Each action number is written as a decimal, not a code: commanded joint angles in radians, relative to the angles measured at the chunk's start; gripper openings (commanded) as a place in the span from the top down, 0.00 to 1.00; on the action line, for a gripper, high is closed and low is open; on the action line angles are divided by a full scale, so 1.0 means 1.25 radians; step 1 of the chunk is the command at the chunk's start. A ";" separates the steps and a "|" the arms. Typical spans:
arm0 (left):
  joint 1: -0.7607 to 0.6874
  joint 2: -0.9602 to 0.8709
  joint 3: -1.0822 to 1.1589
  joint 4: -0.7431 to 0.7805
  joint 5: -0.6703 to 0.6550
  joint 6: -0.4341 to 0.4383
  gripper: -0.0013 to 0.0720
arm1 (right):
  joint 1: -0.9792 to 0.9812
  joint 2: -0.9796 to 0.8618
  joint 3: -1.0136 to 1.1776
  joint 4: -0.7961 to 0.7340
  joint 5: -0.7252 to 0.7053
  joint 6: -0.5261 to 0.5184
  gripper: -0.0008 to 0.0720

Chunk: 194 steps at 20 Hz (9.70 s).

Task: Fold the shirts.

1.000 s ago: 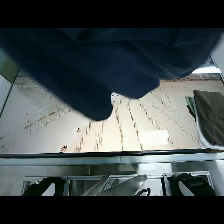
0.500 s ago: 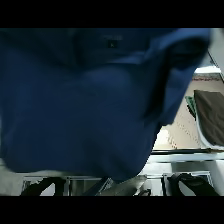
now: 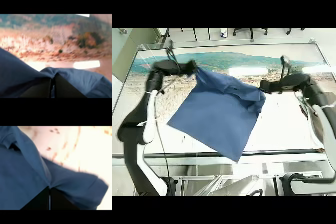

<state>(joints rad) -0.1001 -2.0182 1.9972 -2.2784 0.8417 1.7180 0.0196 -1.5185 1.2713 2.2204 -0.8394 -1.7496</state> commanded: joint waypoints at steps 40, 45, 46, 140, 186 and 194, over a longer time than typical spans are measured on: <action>0.032 0.273 -0.576 0.096 0.042 -0.094 0.97 | -0.153 0.022 -0.097 -0.041 -0.169 0.027 0.97; 0.149 0.094 -0.224 0.159 0.155 -0.094 0.97 | -0.096 0.403 -0.554 0.050 -0.179 0.186 0.97; 0.162 0.051 -0.145 0.161 0.201 -0.094 0.97 | -0.070 0.474 -0.625 0.093 -0.148 0.217 0.97; 0.187 0.385 -0.420 -0.202 0.513 0.148 0.97 | -0.177 0.530 -0.342 0.217 -0.062 -0.015 0.97; 0.172 -0.058 -0.022 0.143 0.365 -0.067 0.97 | -0.215 -0.220 0.136 0.043 0.019 -0.141 0.97; 0.074 -0.068 -0.023 0.436 0.349 -0.194 0.97 | -0.197 -0.232 0.135 -0.133 0.040 -0.127 0.97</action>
<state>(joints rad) 0.0277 -2.1006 1.9671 -1.9030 1.2800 1.5509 -0.2287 -1.8053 1.4384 2.1601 -0.7879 -1.9236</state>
